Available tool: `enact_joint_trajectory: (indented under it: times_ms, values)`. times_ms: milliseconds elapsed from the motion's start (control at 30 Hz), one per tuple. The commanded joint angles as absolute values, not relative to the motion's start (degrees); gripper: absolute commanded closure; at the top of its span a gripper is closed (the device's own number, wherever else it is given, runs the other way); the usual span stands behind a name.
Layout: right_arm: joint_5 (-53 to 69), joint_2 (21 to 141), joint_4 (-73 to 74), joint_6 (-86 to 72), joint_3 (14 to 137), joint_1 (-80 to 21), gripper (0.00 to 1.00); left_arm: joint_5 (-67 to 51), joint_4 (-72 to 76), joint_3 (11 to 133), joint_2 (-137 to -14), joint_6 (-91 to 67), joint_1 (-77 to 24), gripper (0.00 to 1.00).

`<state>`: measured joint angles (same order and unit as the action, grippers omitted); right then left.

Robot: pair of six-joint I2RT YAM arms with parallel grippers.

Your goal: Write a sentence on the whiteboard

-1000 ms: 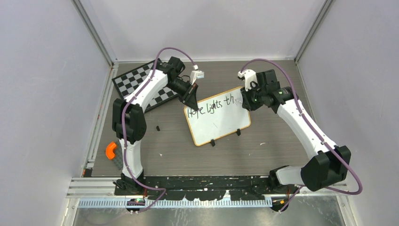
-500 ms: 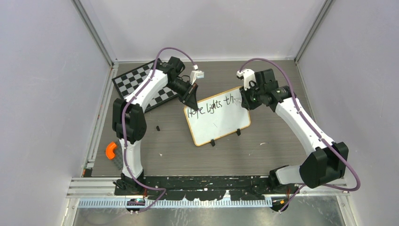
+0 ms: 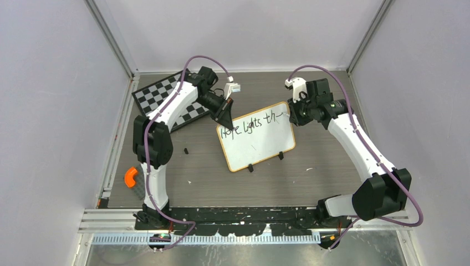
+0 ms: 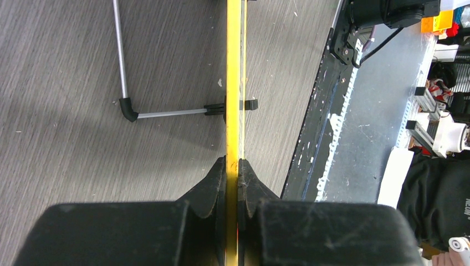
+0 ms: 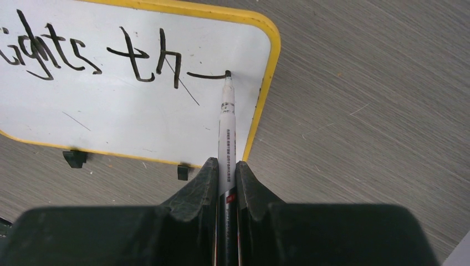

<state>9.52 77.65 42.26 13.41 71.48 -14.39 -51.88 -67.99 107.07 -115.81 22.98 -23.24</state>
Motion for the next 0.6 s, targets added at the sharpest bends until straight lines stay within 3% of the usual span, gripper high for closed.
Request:
enact_joint_trajectory:
  times_ms: [0, 567]
  values:
    - [10.8, 78.2, 40.3, 13.3, 75.0, -14.2, 1.00, -50.7, -69.4, 108.6, -116.5, 24.0, -23.6, 1.00]
    - [14.4, 79.7, 40.9, 12.4, 74.6, -15.5, 1.00, -50.5, -69.5, 108.8, -116.8, 24.0, -23.6, 1.00]
